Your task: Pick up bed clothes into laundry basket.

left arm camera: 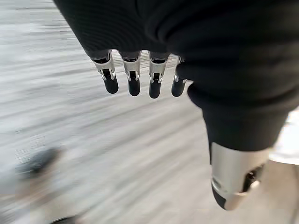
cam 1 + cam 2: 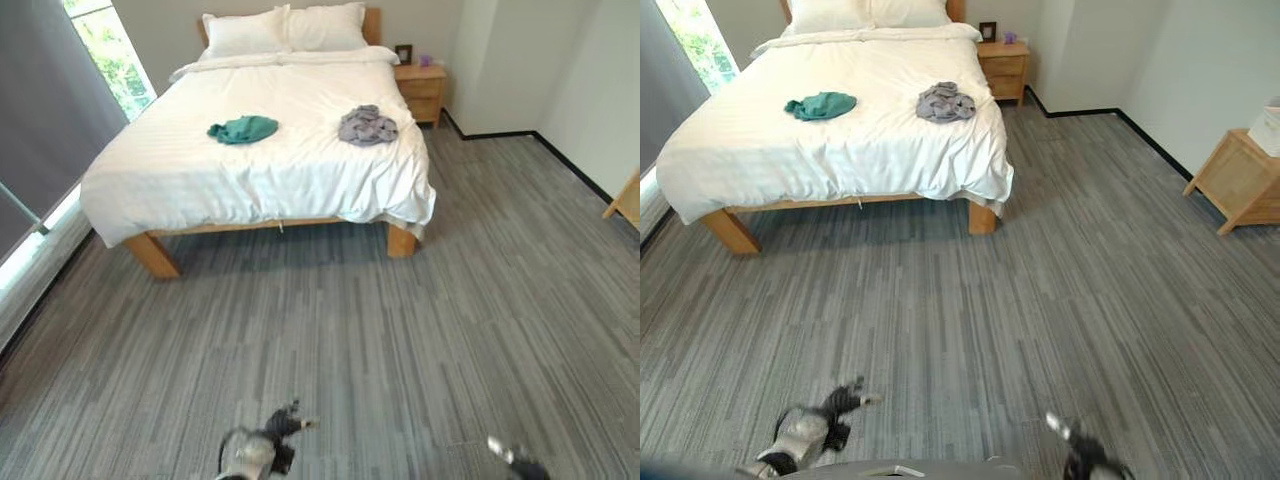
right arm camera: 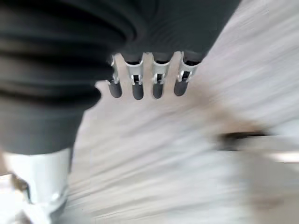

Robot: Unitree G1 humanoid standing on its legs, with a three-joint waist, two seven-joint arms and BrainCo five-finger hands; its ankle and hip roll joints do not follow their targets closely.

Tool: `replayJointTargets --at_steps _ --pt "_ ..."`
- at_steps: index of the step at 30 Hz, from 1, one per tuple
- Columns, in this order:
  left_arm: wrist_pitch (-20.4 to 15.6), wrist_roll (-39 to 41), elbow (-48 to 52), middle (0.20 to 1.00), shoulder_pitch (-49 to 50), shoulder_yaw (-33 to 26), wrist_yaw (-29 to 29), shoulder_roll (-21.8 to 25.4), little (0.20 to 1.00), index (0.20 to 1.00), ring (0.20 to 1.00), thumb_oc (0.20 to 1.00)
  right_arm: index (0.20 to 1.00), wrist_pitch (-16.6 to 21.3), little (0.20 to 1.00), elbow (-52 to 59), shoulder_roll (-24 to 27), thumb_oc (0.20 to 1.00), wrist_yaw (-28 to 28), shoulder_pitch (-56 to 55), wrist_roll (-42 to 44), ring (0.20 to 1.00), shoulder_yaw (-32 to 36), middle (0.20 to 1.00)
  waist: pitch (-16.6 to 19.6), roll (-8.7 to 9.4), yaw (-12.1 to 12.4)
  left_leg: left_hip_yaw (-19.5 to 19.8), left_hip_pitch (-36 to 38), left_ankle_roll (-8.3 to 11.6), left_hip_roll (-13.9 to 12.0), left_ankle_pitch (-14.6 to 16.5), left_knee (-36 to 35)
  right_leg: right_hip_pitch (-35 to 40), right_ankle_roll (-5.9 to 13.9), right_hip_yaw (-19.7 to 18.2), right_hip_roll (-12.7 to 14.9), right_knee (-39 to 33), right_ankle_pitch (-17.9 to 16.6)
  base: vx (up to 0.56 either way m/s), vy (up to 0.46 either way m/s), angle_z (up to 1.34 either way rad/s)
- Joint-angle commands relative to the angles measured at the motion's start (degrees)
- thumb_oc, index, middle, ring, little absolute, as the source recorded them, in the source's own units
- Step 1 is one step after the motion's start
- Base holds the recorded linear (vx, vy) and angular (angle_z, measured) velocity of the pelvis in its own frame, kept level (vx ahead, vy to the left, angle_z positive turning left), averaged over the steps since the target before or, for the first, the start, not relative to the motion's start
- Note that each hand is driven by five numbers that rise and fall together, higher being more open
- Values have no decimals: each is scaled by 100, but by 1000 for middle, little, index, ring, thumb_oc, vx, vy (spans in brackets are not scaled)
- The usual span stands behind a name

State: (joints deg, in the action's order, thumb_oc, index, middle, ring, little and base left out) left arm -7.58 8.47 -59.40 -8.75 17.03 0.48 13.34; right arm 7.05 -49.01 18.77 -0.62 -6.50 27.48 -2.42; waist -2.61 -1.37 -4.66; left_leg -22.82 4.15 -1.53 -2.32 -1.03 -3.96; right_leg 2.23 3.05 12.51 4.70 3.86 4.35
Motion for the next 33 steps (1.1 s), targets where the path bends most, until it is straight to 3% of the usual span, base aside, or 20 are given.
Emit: replayJointTargets --at_steps 1,9,12,14,17,27,28,30,33 --pt "-246 665 841 1000 -513 -253 231 251 1000 1000 1000 1000 1000 226 1000 955 155 1000 377 306 -172 1000 204 1000 -79 205 -67 284 415 492 -31 222 -104 433 710 144 646 -767 -784 0 0 0" --pt "-391 723 3282 1000 21 -705 328 641 1000 1000 1000 1000 1000 481 1000 3129 55 1000 511 -179 -680 1000 533 1000 -147 212 36 382 353 457 -21 215 -104 424 718 224 700 -758 -774 -9 1 9" --pt "-463 704 3397 1000 131 -806 427 586 1000 1000 1000 1000 1000 613 1000 3365 -56 1000 621 -229 -777 1000 545 1000 -174 218 42 390 348 453 -19 217 -104 427 721 237 708 -748 -767 2 0 1" --pt "-578 728 3742 1000 342 -1004 604 544 1000 1000 1000 1000 1000 840 1000 3676 -349 1000 578 -330 -360 1000 485 1000 -246 224 54 401 312 448 -12 206 -104 385 711 231 718 -713 -753 0 0 0" --pt "-624 831 4055 1000 609 -1230 706 468 1000 1000 1000 1000 1000 815 1000 4041 -268 1000 363 -486 -555 1000 294 1000 -315 263 91 409 260 450 -16 187 -104 341 705 228 722 -706 -760 -2 0 -1" --pt "-700 627 4326 1000 504 -1365 1031 482 1000 1000 1000 1000 1000 786 1000 4102 -25 1000 562 6 -878 1000 85 1000 -439 291 211 461 82 352 138 237 -104 201 796 233 874 -560 -803 33 45 1" --pt "-718 622 4355 1000 451 -1372 1078 486 1000 1000 1000 1000 1000 807 1000 4118 -9 1000 602 74 -890 1000 65 1000 -478 277 221 481 92 311 180 273 -104 132 823 193 934 -337 -786 50 156 -2" --pt "-739 673 4441 1000 338 -1394 1187 538 1000 1000 1000 1000 1000 825 1000 4213 37 1000 654 219 -903 1000 -3 1000 -607 212 215 559 61 154 283 338 -104 -470 832 -95 1077 782 -826 50 232 -5" --pt "-725 710 4432 1000 180 -1401 1294 585 1000 1000 1000 1000 1000 787 1000 4324 45 1000 679 313 -955 1000 -147 1000 -849 161 130 612 168 -48 443 471 -104 -1338 880 -443 1187 2290 -1393 57 201 5"
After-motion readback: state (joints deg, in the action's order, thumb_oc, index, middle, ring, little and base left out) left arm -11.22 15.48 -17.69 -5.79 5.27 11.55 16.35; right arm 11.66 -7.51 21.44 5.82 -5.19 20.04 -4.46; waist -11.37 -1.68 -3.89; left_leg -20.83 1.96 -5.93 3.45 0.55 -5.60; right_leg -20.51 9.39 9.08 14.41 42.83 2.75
